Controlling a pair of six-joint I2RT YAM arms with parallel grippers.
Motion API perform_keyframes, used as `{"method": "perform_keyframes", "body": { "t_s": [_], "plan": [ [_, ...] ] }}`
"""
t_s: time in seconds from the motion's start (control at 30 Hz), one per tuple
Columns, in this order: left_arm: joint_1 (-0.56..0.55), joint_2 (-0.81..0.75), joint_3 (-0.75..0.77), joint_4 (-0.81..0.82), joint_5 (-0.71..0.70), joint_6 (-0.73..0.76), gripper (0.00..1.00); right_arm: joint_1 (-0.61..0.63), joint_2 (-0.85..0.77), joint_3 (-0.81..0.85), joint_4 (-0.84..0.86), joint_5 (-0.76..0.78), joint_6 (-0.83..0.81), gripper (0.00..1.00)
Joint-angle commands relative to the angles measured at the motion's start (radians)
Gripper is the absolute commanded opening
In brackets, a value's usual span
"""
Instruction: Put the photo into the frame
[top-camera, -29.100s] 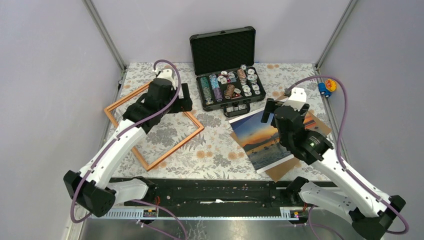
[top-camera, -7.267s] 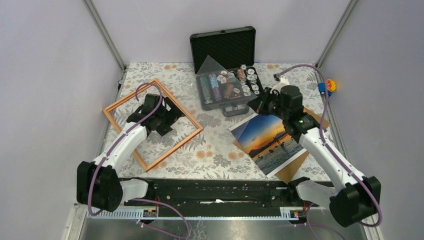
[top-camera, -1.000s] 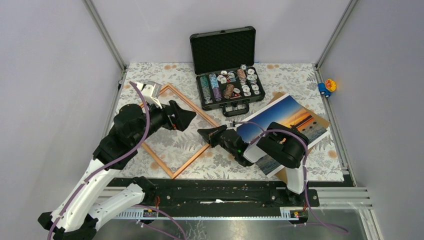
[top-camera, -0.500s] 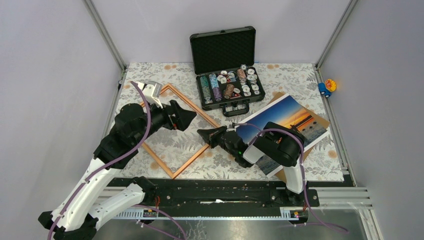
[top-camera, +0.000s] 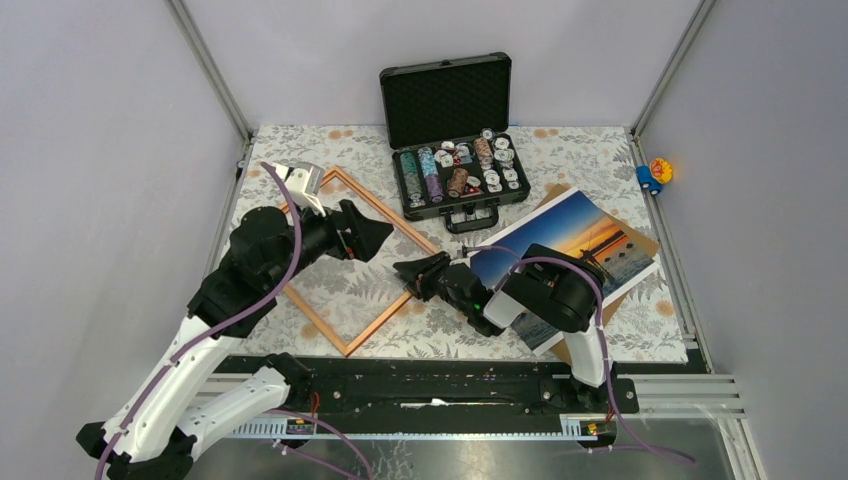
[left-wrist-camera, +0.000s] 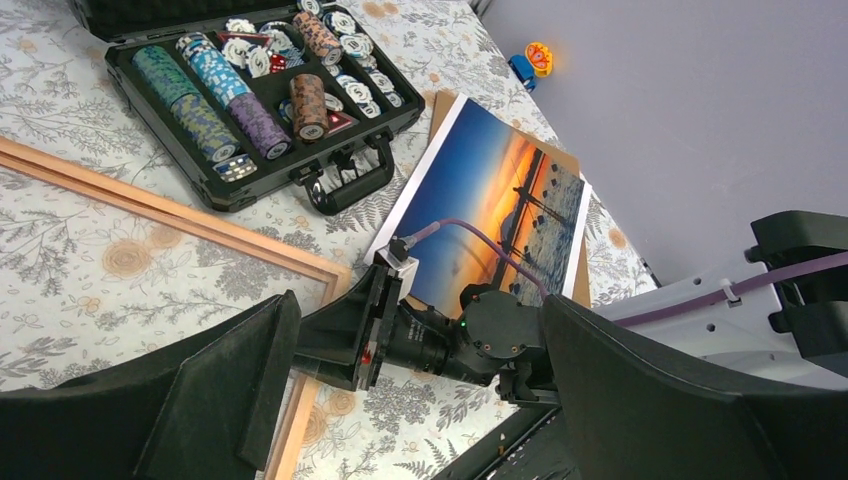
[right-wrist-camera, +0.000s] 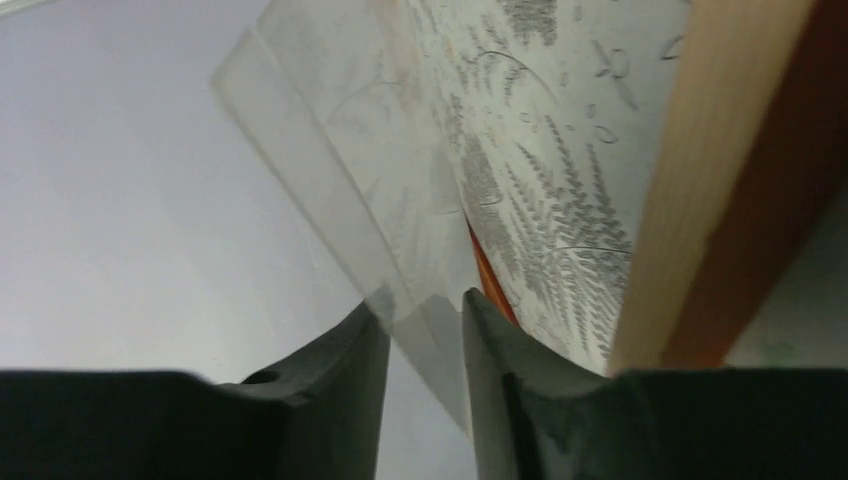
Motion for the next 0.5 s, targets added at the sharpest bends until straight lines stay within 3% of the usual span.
{"method": "perform_keyframes", "body": {
  "t_s": [0.0,0.07,0.13,0.27,0.47],
  "plan": [
    [0.002,0.019,-0.005,-0.014,0.0,-0.047,0.99,0.011,-0.069,-0.02,-0.105,-0.011,-0.102,0.46],
    [0.003,0.026,-0.022,-0.044,-0.013,-0.064,0.99,0.009,-0.091,-0.035,-0.141,-0.021,-0.145,0.55],
    [0.002,0.025,-0.041,-0.073,-0.04,-0.083,0.99,-0.002,-0.103,-0.034,-0.163,-0.044,-0.213,0.56],
    [0.002,0.044,-0.062,-0.171,-0.148,-0.178,0.99,-0.011,-0.093,-0.003,-0.117,-0.087,-0.294,0.43],
    [0.017,0.113,-0.049,-0.309,-0.189,-0.325,0.99,-0.012,-0.108,0.093,-0.205,-0.127,-0.461,0.2]
  ]
}}
